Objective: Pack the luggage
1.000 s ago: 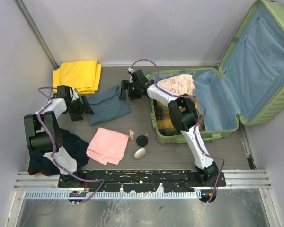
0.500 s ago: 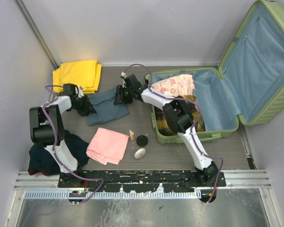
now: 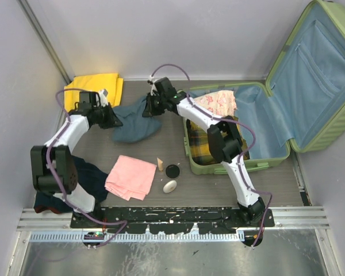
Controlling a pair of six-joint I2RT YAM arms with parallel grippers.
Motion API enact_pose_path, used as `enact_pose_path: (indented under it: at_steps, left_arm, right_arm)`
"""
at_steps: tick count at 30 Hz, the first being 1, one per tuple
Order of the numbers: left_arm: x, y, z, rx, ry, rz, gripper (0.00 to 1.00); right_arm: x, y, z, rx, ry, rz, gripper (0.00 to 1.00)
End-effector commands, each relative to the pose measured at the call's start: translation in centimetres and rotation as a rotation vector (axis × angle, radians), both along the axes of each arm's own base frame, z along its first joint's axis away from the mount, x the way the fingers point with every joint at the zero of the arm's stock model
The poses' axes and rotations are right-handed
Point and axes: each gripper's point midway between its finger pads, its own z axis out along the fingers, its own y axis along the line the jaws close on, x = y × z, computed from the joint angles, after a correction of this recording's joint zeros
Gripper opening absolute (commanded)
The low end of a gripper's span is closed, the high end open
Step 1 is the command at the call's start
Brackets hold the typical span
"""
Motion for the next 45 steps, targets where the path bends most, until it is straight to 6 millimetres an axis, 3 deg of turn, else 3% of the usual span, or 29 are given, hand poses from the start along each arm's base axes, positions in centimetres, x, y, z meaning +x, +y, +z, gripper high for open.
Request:
enact_pose_path:
  at_steps: [1, 8, 13, 20, 25, 28, 30, 34, 35, 39, 43, 45]
  left_arm:
    - [1.2, -4.2, 11.6, -0.038, -0.334, -0.139, 0.0]
    - [-0.2, -12.1, 19.6, -0.056, -0.55, -0.272, 0.0]
    - [-1.7, -20.5, 22.2, -0.109, -0.615, -0.4, 0.0]
    - [-4.6, -33.2, 20.1, -0.172, -0.532, -0.575, 0.0]
    - [-7.9, -41.9, 20.1, -0.235, -0.558, -0.687, 0.0]
    - [-9.5, -46.0, 19.3, -0.266, -0.565, -0.738, 0.0]
    - [-9.9, -48.5, 17.7, -0.276, -0.554, -0.76, 0.0]
    - [-10.3, -51.8, 17.0, -0.324, -0.545, -0.757, 0.0]
    - [-10.4, -52.6, 15.9, -0.324, -0.532, -0.76, 0.0]
    - [-11.1, -55.0, 13.6, -0.331, -0.547, -0.777, 0.0]
    - [-9.8, -56.9, 10.4, -0.3, -0.581, -0.765, 0.0]
    - [-9.5, -57.5, 8.7, -0.287, -0.584, -0.777, 0.08]
  right_arm:
    - [1.3, -3.3, 17.5, 0.139, -0.311, -0.005, 0.01]
    - [0.9, -12.4, 22.2, 0.074, -0.373, -0.081, 0.01]
    - [-1.6, -20.3, 24.0, -0.016, -0.409, -0.113, 0.01]
    - [-6.2, -34.2, 23.5, -0.21, -0.451, -0.242, 0.01]
    - [-8.7, -43.0, 23.3, -0.34, -0.436, -0.368, 0.01]
    - [-9.7, -47.0, 22.4, -0.408, -0.406, -0.418, 0.01]
    - [-10.4, -49.1, 21.8, -0.456, -0.39, -0.438, 0.01]
    - [-11.2, -52.7, 20.6, -0.55, -0.37, -0.466, 0.01]
    - [-11.2, -53.3, 20.2, -0.569, -0.367, -0.467, 0.01]
    - [-10.5, -55.8, 18.7, -0.659, -0.377, -0.461, 0.01]
    - [-9.5, -57.4, 17.2, -0.724, -0.393, -0.44, 0.01]
    - [-9.4, -57.9, 16.4, -0.756, -0.395, -0.431, 0.01]
